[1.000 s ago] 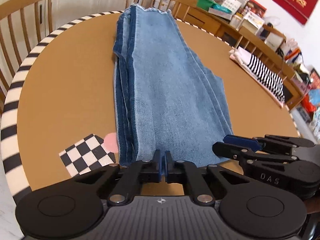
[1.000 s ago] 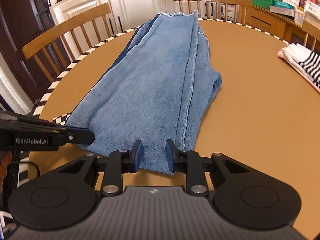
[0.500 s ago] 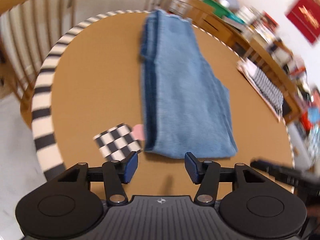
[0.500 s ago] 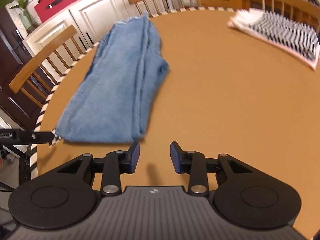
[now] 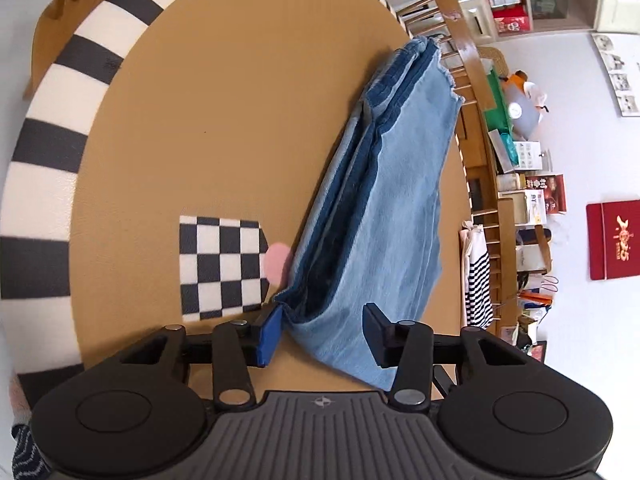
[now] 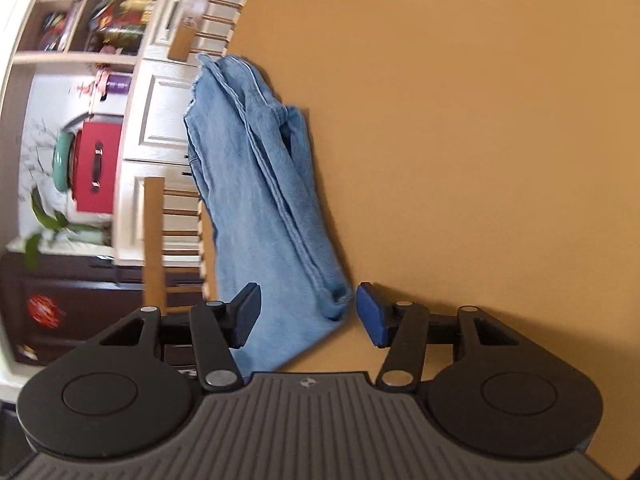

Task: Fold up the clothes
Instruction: 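Close both tools on the folded end of the blue jeans, then lift the held jeans end with both tools and fold it over the rest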

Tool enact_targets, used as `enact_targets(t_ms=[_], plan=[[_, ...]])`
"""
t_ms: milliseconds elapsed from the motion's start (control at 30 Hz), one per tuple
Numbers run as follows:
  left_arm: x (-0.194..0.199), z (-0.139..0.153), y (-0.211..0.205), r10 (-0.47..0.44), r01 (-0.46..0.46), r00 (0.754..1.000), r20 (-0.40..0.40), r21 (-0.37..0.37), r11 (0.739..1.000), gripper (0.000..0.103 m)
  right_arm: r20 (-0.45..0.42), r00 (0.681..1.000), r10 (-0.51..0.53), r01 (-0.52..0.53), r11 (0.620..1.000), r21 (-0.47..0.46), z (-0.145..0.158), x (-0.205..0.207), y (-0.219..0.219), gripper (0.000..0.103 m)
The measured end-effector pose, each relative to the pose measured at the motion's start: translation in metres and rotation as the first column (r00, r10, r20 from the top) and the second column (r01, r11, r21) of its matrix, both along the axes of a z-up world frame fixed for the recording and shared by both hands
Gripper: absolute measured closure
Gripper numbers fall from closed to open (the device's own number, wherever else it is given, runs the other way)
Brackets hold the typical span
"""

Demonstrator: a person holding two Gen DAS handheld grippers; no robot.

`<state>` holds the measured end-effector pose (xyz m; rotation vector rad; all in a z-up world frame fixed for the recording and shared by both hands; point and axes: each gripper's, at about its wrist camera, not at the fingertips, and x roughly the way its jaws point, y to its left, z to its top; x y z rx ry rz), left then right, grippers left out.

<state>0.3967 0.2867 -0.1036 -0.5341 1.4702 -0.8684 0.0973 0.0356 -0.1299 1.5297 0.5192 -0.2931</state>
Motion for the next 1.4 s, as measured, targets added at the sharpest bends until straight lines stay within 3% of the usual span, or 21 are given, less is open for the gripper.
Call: enact_targets(t_ms=[233, 367, 500, 600, 633, 667, 700, 767, 867, 1033, 1400], plan=[[0.004, 0.001, -0.007, 0.0, -0.001, 1.0, 0.03, 0.014, 1.0, 0.056, -0.013, 0.999, 0.04, -0.04, 0.999, 0.007, 0.001, 0.009, -0.006, 0.048], [0.002, 0.006, -0.01, -0.041, 0.039, 0.996, 0.085, 0.027, 0.999, 0.055, -0.041, 0.992, 0.115, -0.115, 0.993, -0.002, 0.004, 0.011, -0.002, 0.048], [0.003, 0.006, -0.022, -0.057, 0.056, 0.994, 0.093, 0.02, 0.998, 0.055, -0.004, 0.998, 0.058, -0.058, 0.998, 0.005, -0.001, 0.018, -0.008, 0.049], [0.001, 0.015, -0.036, -0.119, 0.109, 0.983, 0.141, 0.074, 0.991, 0.058, -0.021, 0.997, 0.078, -0.078, 0.997, -0.026, 0.002, 0.032, -0.006, 0.05], [-0.001, 0.018, -0.039, -0.143, 0.128, 0.976, 0.166, 0.098, 0.987, 0.064, -0.054, 0.992, 0.111, -0.115, 0.99, -0.084, 0.007, 0.036, -0.004, 0.062], [-0.002, 0.019, -0.039, -0.15, 0.133, 0.973, 0.176, 0.104, 0.986, 0.066, -0.091, 0.985, 0.144, -0.156, 0.977, -0.144, 0.011, 0.039, -0.001, 0.081], [-0.002, 0.018, -0.037, -0.15, 0.133, 0.972, 0.18, 0.105, 0.986, 0.069, -0.13, 0.976, 0.173, -0.197, 0.959, -0.202, 0.016, 0.043, 0.001, 0.082], [-0.003, 0.018, -0.035, -0.152, 0.133, 0.97, 0.19, 0.108, 0.985, 0.073, -0.126, 0.977, 0.173, -0.197, 0.957, -0.213, 0.015, 0.043, 0.002, 0.084], [-0.008, 0.019, -0.033, -0.17, 0.144, 0.96, 0.224, 0.126, 0.981, 0.076, -0.12, 0.98, 0.16, -0.184, 0.957, -0.224, 0.014, 0.042, 0.005, 0.086], [-0.022, 0.033, -0.045, -0.247, 0.183, 0.913, 0.324, 0.216, 0.959, 0.078, -0.145, 0.976, 0.164, -0.198, 0.943, -0.268, 0.019, 0.049, 0.009, 0.086], [-0.023, 0.036, -0.043, -0.27, 0.197, 0.904, 0.333, 0.235, 0.952, 0.078, -0.14, 0.977, 0.161, -0.191, 0.95, -0.245, 0.015, 0.05, 0.005, 0.086]])
